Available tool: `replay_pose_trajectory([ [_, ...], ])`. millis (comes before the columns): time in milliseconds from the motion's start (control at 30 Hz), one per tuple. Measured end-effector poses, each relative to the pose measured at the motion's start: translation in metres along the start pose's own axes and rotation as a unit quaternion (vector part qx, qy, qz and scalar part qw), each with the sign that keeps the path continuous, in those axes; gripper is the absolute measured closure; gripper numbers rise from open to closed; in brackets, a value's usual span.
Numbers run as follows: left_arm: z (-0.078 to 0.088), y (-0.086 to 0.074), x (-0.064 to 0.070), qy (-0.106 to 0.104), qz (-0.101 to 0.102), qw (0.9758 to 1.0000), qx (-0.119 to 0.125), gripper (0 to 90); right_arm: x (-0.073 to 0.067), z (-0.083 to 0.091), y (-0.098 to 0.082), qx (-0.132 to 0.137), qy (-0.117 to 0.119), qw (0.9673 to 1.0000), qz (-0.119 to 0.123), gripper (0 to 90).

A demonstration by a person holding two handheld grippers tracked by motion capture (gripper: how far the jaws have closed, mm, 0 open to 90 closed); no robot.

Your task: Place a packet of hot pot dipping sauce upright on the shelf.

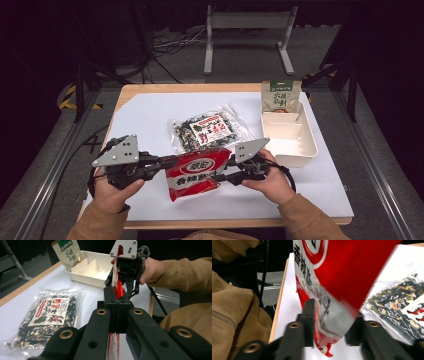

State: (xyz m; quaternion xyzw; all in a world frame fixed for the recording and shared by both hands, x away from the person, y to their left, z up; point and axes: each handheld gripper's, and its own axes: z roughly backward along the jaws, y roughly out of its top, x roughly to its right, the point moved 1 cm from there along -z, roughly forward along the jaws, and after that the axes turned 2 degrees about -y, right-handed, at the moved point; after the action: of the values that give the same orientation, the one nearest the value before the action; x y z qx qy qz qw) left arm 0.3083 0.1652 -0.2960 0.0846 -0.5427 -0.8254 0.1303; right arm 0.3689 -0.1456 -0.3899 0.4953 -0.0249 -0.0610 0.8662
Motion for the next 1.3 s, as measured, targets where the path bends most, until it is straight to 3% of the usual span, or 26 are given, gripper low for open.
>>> replay_pose_trajectory([
  [200, 0.002, -0.001, -0.001, 0.003, 0.002, 1.0000, 0.005, 90.0, 0.000, 0.004, 0.003, 0.000, 0.021, 0.9998, 0.003, 86.9],
  [400, 0.004, -0.002, -0.003, 0.011, 0.009, 0.9998, 0.011, 90.0, -0.001, 0.006, 0.006, -0.003, 0.033, 0.9993, -0.016, 89.5],
  [700, 0.005, -0.004, -0.006, 0.014, 0.010, 0.9997, 0.020, 89.9, -0.005, 0.011, 0.010, -0.012, 0.042, 0.9990, -0.013, 89.9],
  [867, 0.005, -0.006, -0.007, 0.022, 0.006, 0.9995, 0.020, 82.2, -0.006, 0.018, 0.014, -0.021, 0.046, 0.9986, -0.016, 90.0],
  [1033, 0.005, -0.009, -0.011, 0.039, 0.011, 0.9988, 0.029, 59.9, -0.005, 0.026, 0.017, -0.023, 0.039, 0.9989, -0.014, 90.0],
  [1167, 0.006, -0.012, -0.013, 0.059, 0.011, 0.9975, 0.039, 51.0, -0.005, 0.039, 0.020, -0.022, 0.027, 0.9993, -0.013, 90.0],
  [1300, 0.008, -0.016, -0.017, 0.069, 0.016, 0.9968, 0.039, 48.1, -0.004, 0.049, 0.023, -0.022, 0.015, 0.9996, -0.008, 90.0],
])
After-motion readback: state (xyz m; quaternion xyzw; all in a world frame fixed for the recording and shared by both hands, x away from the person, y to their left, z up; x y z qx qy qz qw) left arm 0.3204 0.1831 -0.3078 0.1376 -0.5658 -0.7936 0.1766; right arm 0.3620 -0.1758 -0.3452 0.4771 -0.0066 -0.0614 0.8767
